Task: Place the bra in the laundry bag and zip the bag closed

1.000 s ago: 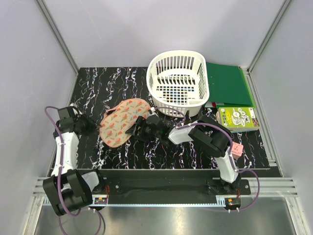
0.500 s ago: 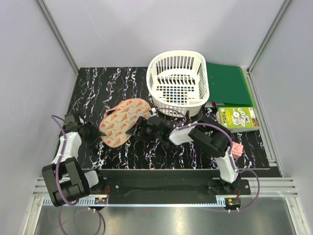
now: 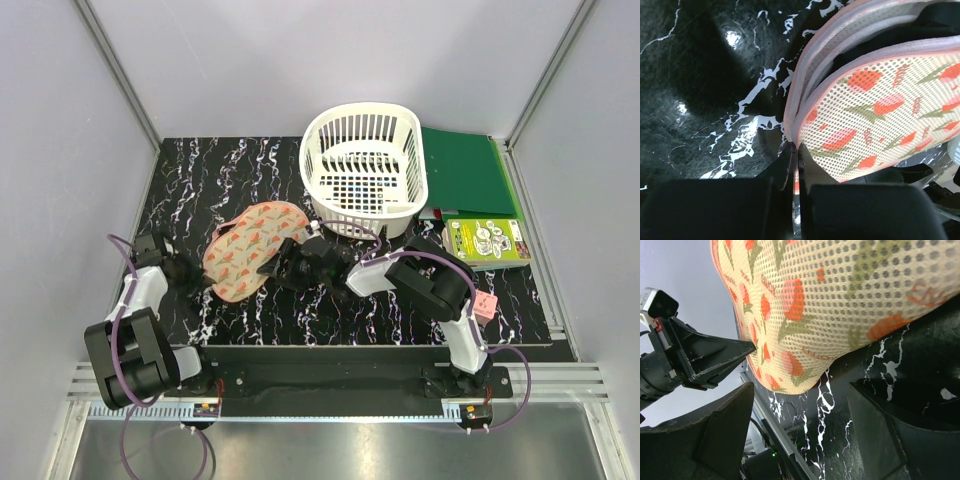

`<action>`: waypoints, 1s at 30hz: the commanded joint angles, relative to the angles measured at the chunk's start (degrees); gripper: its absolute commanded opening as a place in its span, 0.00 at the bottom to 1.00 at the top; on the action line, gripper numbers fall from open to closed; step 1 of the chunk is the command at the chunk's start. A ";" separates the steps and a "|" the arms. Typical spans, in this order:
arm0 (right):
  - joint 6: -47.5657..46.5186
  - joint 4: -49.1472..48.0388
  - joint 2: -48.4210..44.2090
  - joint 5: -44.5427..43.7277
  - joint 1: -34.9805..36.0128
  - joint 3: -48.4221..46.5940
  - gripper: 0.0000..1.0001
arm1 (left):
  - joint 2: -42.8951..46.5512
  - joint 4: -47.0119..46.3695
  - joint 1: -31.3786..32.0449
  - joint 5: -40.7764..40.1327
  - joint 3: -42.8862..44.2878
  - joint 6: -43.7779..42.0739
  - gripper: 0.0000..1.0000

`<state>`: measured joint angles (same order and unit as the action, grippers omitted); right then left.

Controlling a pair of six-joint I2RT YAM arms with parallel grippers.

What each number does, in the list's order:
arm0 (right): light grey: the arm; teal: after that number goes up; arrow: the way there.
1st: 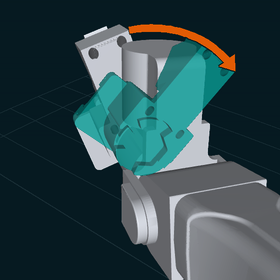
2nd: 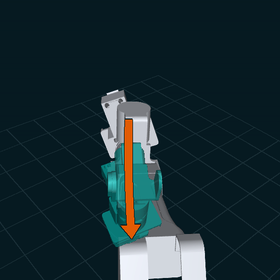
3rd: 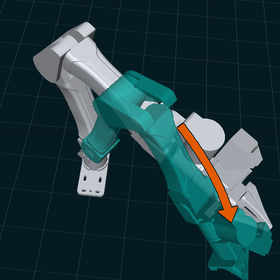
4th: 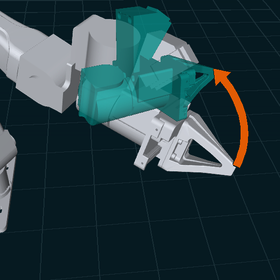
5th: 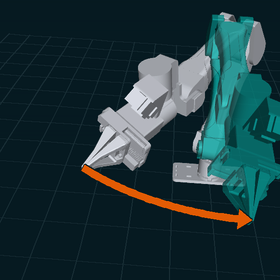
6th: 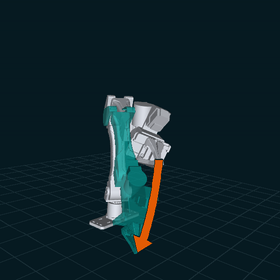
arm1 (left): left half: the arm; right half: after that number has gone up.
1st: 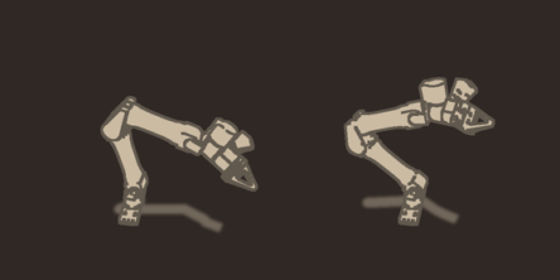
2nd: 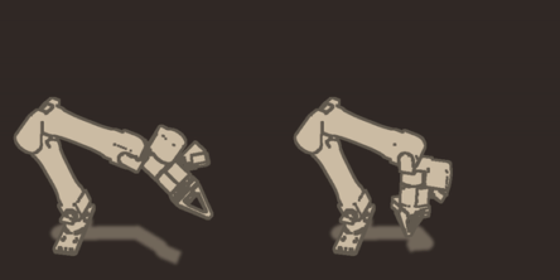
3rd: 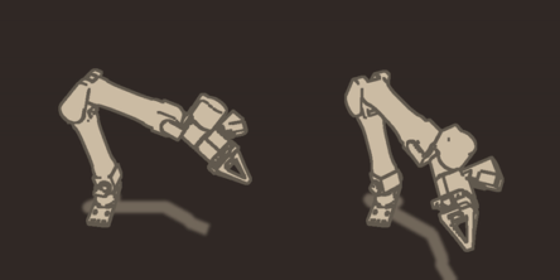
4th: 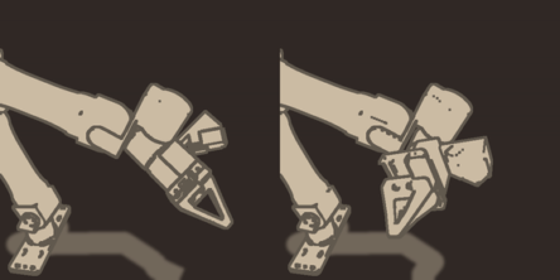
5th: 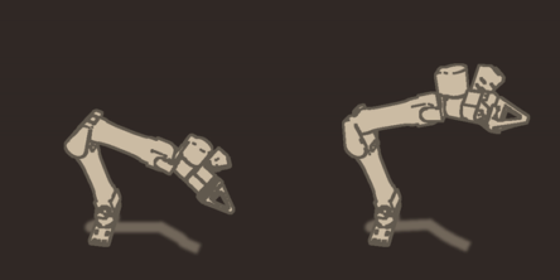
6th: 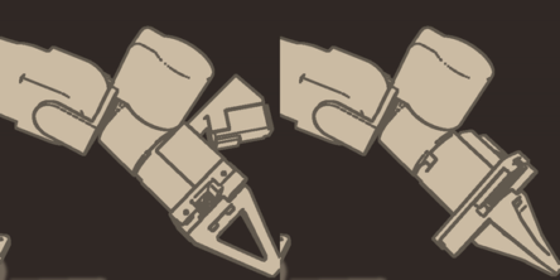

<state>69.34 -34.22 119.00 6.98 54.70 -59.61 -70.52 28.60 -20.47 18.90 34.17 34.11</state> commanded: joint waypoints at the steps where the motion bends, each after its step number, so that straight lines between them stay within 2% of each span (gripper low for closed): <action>1: -1.22 1.26 0.27 -0.57 0.32 -0.06 0.84 | 3.97 -1.00 -0.01 0.18 4.76 -2.55 0.00; 4: -1.58 1.35 1.06 0.13 0.32 -1.20 0.85 | 5.66 -1.09 -0.01 -1.40 6.95 -3.08 0.00; 7: -1.40 1.35 2.29 0.75 0.23 -2.61 0.85 | 3.29 -1.26 0.08 -0.70 10.29 -3.96 0.00; 12: -1.40 1.08 4.13 1.10 0.32 -4.80 0.83 | -6.44 -1.79 -0.01 -1.31 15.30 -5.45 0.00; 15: -1.49 0.64 5.01 1.19 0.23 -6.12 0.83 | -10.15 -2.14 -0.36 -3.25 17.15 -6.24 0.00; 30: -1.49 3.28 9.49 1.54 0.24 -13.16 0.81 | -26.06 -4.25 -2.38 -3.17 22.95 -5.72 0.00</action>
<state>69.25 -33.21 126.21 8.36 54.70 -70.15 -94.06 26.48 -22.04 17.17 54.57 28.93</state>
